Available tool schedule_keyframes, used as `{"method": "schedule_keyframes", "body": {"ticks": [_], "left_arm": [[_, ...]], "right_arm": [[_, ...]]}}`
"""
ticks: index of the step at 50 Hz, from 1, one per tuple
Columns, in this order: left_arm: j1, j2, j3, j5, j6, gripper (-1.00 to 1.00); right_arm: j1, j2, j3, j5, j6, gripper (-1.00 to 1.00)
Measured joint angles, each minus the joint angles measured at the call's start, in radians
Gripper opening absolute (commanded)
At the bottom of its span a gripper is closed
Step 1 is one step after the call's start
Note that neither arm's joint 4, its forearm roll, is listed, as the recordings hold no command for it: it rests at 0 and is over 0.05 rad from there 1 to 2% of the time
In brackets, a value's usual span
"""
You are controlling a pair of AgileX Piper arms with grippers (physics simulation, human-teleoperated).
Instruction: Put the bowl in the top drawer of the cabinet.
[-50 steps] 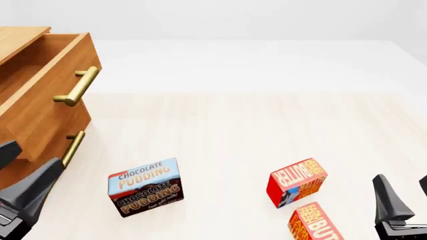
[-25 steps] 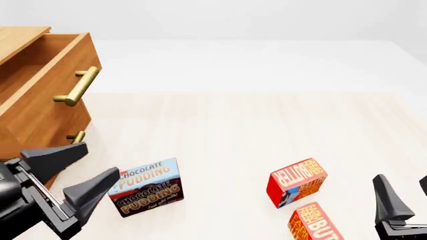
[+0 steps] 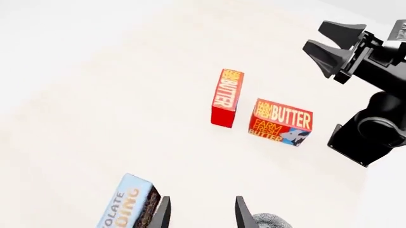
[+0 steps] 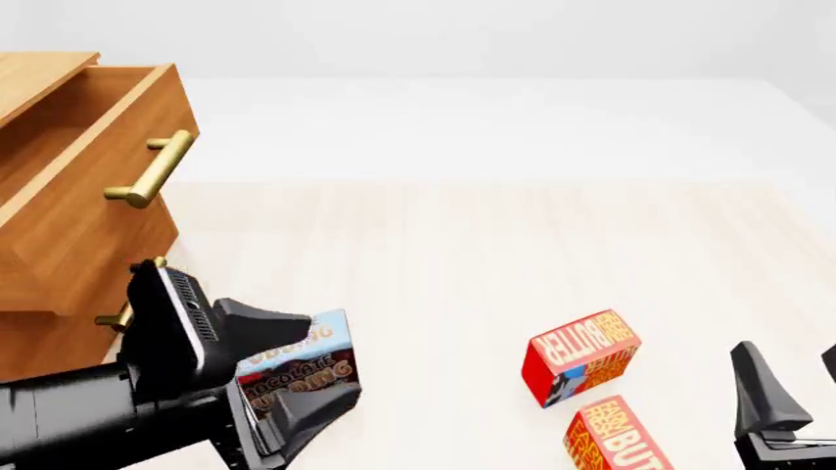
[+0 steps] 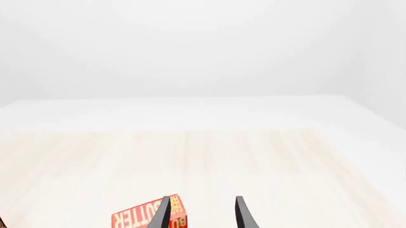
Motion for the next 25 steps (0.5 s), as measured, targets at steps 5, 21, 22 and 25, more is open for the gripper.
{"method": "schedule_keyframes", "body": {"ticks": [5,21,22,25], "left_arm": [[-0.035,0.041,-0.031,0.037,-0.014,1.00],[-0.105,0.096,-0.127,0.177,-0.057,1.00],[-0.109,0.100,-0.129,0.183,-0.061,1.00],[-0.121,0.109,-0.133,0.196,-0.073,1.00]], "right_arm": [[0.000,0.000,0.000,0.000,0.000,1.00],[0.000,0.000,0.000,0.000,0.000,1.00],[0.001,0.000,0.000,0.000,0.000,1.00],[0.001,0.000,0.000,0.000,0.000,1.00]]}}
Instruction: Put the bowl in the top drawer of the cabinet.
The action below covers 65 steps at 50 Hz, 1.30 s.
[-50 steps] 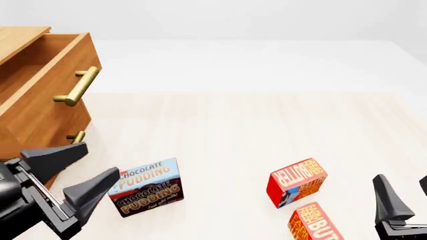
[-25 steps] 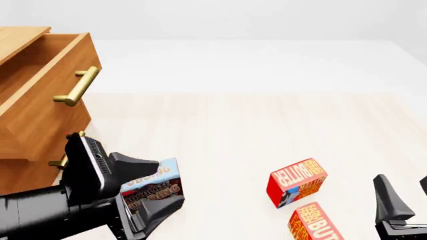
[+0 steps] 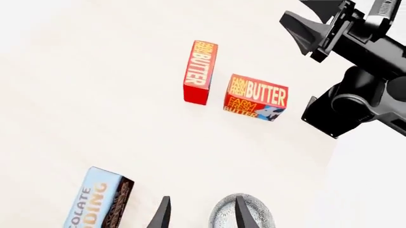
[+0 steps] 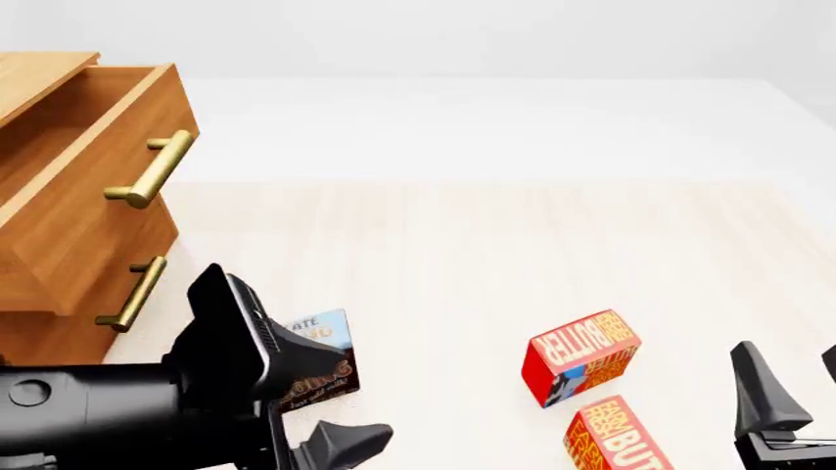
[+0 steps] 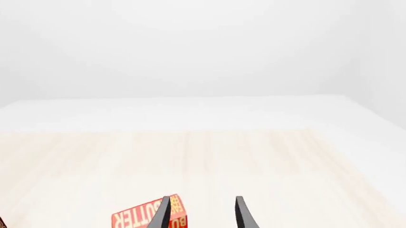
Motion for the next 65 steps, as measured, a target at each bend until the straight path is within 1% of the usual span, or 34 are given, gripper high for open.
{"method": "schedule_keyframes", "body": {"ticks": [14,33,65], "left_arm": [[-0.050,0.055,-0.006,0.028,-0.041,1.00],[-0.075,0.096,0.017,0.018,-0.073,1.00],[-0.091,0.134,0.132,-0.105,-0.151,1.00]], "right_arm": [[0.001,-0.001,0.000,0.000,-0.001,1.00],[0.001,-0.001,0.000,0.000,-0.001,1.00],[-0.002,0.000,0.000,0.000,-0.003,1.00]]}}
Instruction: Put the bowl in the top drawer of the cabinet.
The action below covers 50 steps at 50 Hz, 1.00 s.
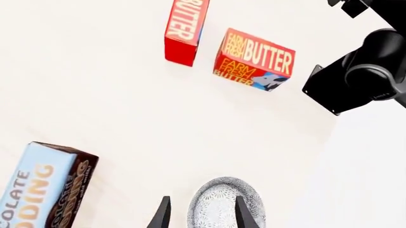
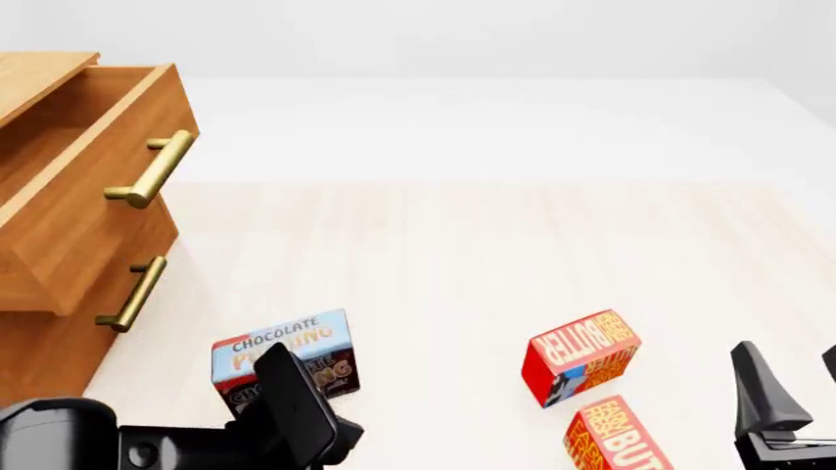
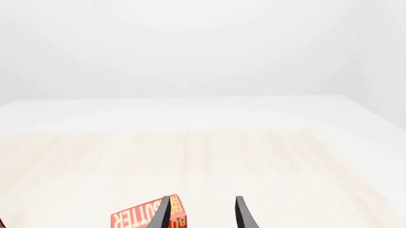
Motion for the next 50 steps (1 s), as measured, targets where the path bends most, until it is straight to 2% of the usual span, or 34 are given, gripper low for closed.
{"method": "schedule_keyframes", "body": {"ticks": [28,50], "left_arm": [[-0.020,0.057,0.108,-0.168,-0.076,1.00],[-0.015,0.070,0.157,-0.223,-0.100,1.00]], "right_arm": [[-0.007,0.009,0.000,-0.003,-0.006,1.00],[-0.007,0.010,0.000,-0.003,-0.007,1.00]]}}
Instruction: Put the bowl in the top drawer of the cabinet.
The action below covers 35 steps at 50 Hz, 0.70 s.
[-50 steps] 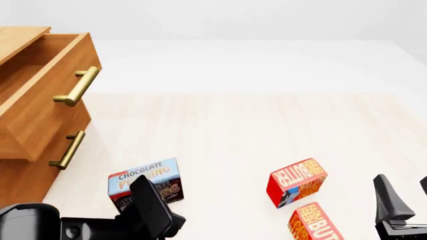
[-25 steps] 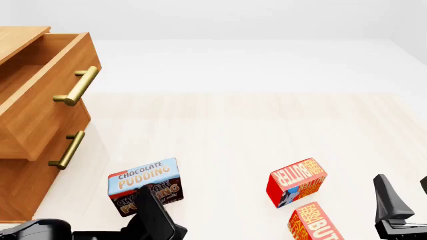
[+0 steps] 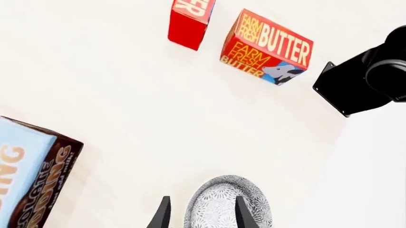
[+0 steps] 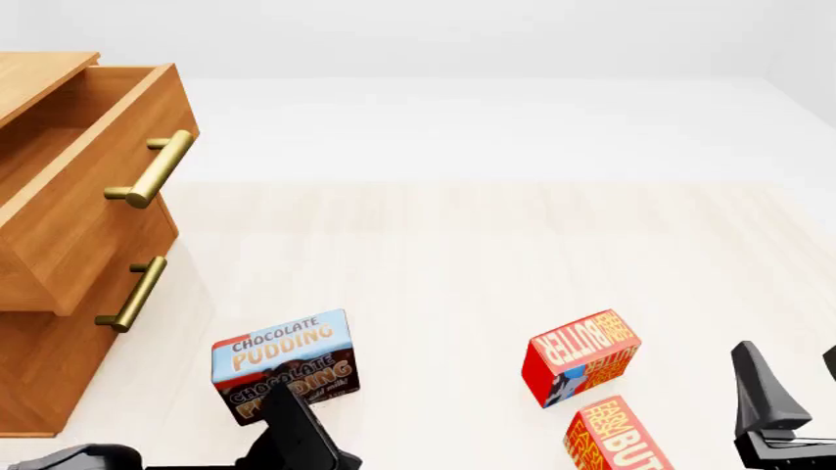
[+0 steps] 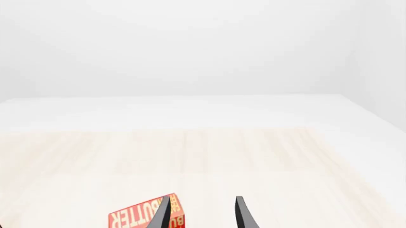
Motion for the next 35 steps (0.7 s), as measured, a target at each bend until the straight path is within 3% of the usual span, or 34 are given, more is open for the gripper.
{"method": "schedule_keyframes", "body": {"ticks": [35], "left_arm": [[0.004,0.038,0.047,-0.086,-0.024,1.00]], "right_arm": [[-0.004,0.014,0.000,-0.007,-0.003,1.00]]}}
